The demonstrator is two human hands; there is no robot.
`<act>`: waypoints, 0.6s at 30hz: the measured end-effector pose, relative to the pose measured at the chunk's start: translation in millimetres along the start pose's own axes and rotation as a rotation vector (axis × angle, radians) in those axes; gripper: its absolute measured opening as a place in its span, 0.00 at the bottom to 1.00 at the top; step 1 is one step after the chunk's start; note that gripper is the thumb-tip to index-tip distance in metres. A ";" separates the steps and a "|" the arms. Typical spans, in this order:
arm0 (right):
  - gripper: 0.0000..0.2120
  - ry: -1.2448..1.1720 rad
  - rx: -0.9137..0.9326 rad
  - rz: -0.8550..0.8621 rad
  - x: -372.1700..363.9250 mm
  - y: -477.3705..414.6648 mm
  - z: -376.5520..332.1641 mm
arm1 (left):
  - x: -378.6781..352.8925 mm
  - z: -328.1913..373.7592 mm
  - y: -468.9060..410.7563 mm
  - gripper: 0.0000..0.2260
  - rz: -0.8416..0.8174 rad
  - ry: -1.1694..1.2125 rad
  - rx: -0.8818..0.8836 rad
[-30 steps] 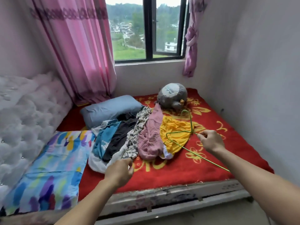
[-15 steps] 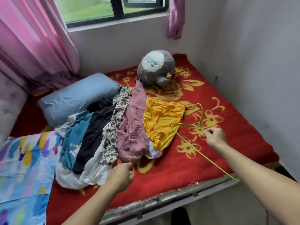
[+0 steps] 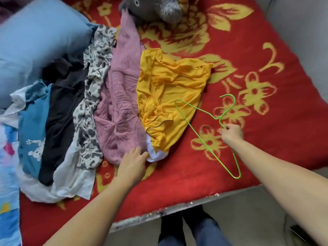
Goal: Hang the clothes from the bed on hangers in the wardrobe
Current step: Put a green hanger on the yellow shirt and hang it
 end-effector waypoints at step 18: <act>0.35 0.141 0.514 -0.373 -139.0 136.1 -93.2 | 20.2 -95.9 -104.8 0.17 0.165 0.892 0.394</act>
Point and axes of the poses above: each hand's wrist, its own y-axis away from the middle knuckle, its own x-axis out of the back of the hand, z = x × y, the point moved 9 cm from there along -y, towards the middle knuckle, and after that the axes turned 8 degrees about z, right-handed, at the moved point
